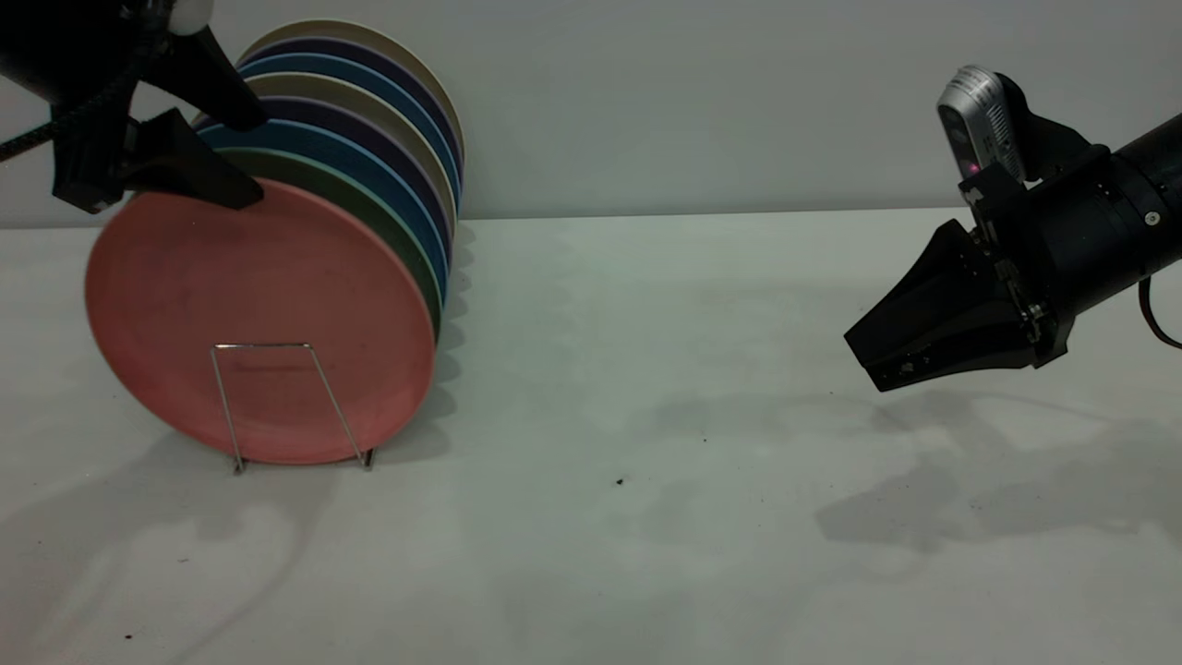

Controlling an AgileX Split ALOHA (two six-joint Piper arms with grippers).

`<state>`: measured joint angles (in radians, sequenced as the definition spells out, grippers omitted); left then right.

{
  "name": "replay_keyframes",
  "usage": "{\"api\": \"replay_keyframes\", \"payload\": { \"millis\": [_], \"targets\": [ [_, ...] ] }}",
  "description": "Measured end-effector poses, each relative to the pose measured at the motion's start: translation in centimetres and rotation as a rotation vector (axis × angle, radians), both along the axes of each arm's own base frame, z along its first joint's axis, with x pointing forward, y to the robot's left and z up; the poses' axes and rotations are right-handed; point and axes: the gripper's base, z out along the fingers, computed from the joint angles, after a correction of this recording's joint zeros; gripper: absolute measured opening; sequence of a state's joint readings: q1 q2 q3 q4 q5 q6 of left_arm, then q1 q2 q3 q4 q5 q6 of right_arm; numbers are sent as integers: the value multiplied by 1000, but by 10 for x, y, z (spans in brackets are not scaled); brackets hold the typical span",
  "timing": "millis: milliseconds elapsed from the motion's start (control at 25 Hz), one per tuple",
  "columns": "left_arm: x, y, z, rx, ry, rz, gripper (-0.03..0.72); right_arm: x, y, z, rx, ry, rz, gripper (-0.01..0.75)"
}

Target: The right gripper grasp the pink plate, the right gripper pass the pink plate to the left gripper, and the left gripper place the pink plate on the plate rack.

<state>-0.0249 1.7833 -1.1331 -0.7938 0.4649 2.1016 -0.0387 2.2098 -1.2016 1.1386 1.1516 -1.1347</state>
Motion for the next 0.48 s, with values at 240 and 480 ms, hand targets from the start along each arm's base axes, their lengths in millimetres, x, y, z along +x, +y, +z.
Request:
{"api": "replay_keyframes", "payload": {
  "millis": [240,480],
  "targets": [
    [-14,-3,36,-45,-42,3,601,0,0,0,-2,-1,-2,266],
    [-38,-8,67,-220,91,137,565,3,-2,-3,-33,-7,-31,266]
  ]
}}
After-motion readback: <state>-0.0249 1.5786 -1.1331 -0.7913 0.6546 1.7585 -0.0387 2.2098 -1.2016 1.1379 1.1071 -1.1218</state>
